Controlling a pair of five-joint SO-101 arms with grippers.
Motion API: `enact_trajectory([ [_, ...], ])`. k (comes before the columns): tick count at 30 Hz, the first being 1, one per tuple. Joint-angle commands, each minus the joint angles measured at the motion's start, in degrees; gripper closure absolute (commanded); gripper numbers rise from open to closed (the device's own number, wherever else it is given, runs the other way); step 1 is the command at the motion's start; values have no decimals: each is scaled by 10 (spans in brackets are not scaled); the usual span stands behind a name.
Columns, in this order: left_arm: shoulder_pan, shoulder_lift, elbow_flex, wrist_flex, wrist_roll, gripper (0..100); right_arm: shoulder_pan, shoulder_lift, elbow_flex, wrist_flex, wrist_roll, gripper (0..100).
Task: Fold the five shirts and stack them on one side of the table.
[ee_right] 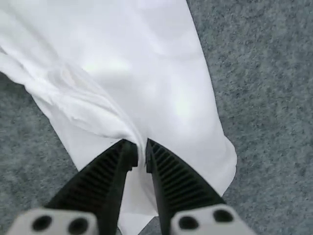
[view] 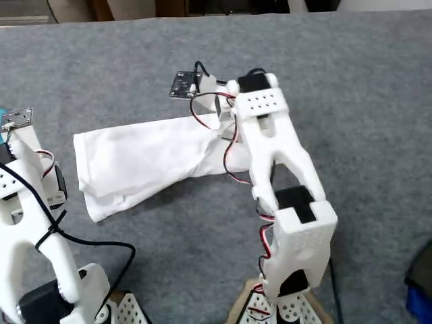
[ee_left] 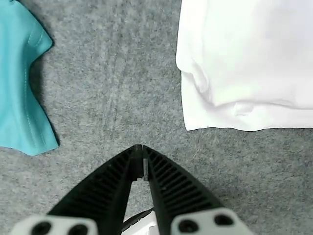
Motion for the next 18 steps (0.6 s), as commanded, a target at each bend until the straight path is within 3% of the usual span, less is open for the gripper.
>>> enact_trajectory([
  [1, -1, 0, -27, 3, 1, 980, -7, 1, -58, 8, 4, 841],
  [4, -1, 0, -27, 3, 1, 980, -8, 0, -71, 25, 5, 701],
  [6, -1, 0, -27, 3, 1, 980, -13, 0, -87, 61, 5, 701],
  [14, -2, 0, -25, 0, 1, 980, -15, 0, -132, 174, 2, 845],
  [18, 0, 6, -24, -25, 2, 980, -14, 0, -133, 200, -56, 979],
])
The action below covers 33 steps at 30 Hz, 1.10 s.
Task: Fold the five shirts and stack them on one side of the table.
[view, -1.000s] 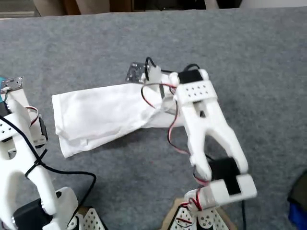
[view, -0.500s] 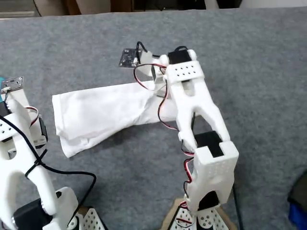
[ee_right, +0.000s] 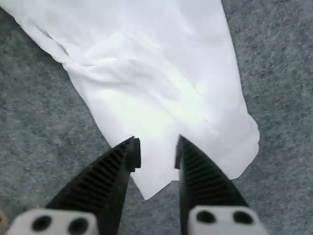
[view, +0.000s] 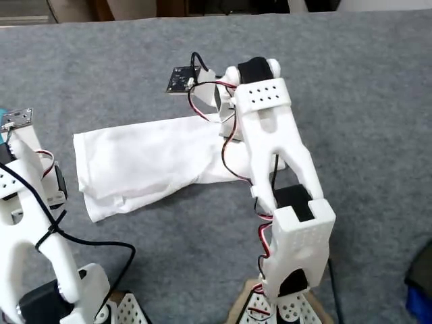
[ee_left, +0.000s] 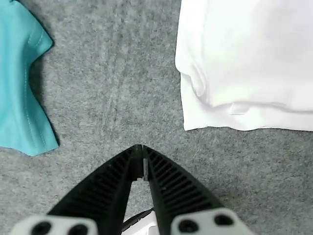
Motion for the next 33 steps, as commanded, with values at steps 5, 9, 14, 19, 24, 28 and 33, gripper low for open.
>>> enact_trajectory([
  [5, 6, 17, -53, -45, 38, 955, 7, -21, -22, 32, -79, 906],
  [9, 6, 107, -123, -34, 98, 857, 13, -39, -22, 49, -77, 825],
  [14, 26, 278, -261, 42, 131, 822, 13, -48, -22, 55, -77, 814],
  [19, 44, 412, -387, 68, 165, 822, 9, -46, -22, 55, -78, 814],
  [24, 40, 495, -449, 73, 174, 819, 3, -47, -22, 55, -78, 814],
  [28, 46, 529, -456, 87, 174, 818, 3, -48, -22, 55, -78, 814],
  [33, 53, 558, -455, 90, 175, 818, 3, -48, -22, 55, -78, 814],
])
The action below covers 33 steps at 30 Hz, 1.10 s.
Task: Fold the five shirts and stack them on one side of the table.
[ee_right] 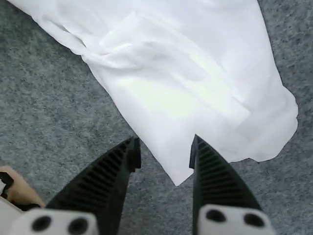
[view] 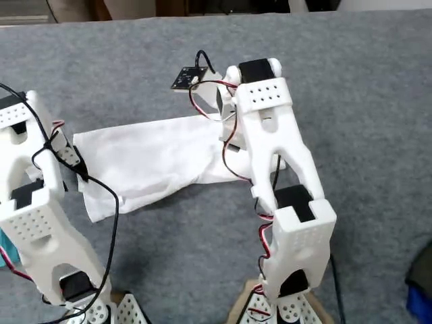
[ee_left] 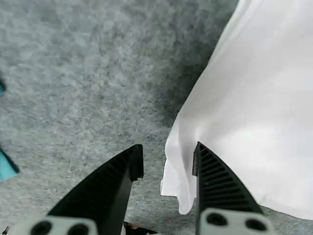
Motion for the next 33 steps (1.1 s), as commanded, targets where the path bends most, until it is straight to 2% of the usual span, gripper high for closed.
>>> enact_trajectory([
  [1, 14, 6, -25, 5, 6, 818, 0, -46, -22, 3, -7, 814],
  [17, 39, 87, -7, 4, 22, 825, 0, -46, -22, 4, -7, 814],
  [19, 40, 87, -7, 4, 21, 880, 1, -46, -24, 4, -7, 814],
  [21, 41, 87, -8, 4, 21, 988, 1, -46, -26, 4, -7, 814],
  [23, 47, 87, -6, 4, 21, 965, 1, -46, -26, 4, -7, 814],
  [29, 42, 80, -23, 5, 22, 981, 2, -62, -22, 7, -7, 814],
  [33, 19, 44, -59, 18, 21, 981, 3, -84, -22, 7, -7, 814],
])
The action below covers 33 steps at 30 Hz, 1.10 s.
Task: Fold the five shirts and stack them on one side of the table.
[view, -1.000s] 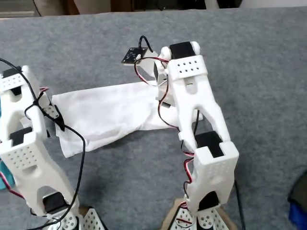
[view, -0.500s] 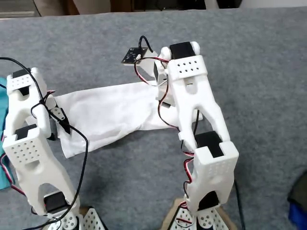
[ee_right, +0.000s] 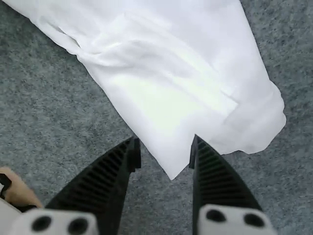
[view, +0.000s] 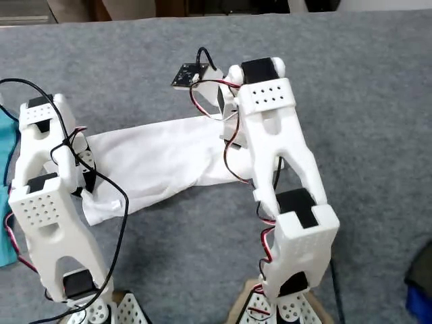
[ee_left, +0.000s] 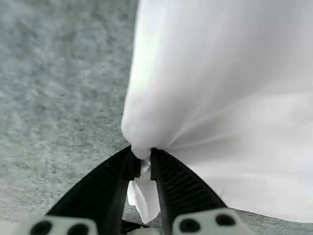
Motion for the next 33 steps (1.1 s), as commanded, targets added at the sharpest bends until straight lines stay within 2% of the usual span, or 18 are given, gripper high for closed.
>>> enact_trajectory([
  [1, -37, -52, -46, 12, 4, 981, 3, -55, -22, 4, -7, 814],
  [5, -88, -112, -93, 16, -2, 981, 4, -71, -22, 4, -7, 814],
  [8, -109, -149, -104, 17, -35, 981, 17, -84, -26, 4, -7, 814],
  [11, -105, -175, -104, 27, -48, 981, 38, -113, -28, 1, -8, 814],
  [14, -76, -193, -104, 44, -49, 981, 71, -143, -27, -1, -44, 814],
  [20, 30, -253, -75, 46, -33, 981, 189, -166, 12, 2, -69, 814],
  [26, 207, -331, -49, 46, 40, 981, 313, -167, 87, -24, -67, 814],
  [30, 316, -336, -65, 45, 81, 981, 351, -167, 146, -84, -70, 814],
  [33, 364, -329, -86, 45, 89, 981, 356, -168, 194, -120, -70, 814],
])
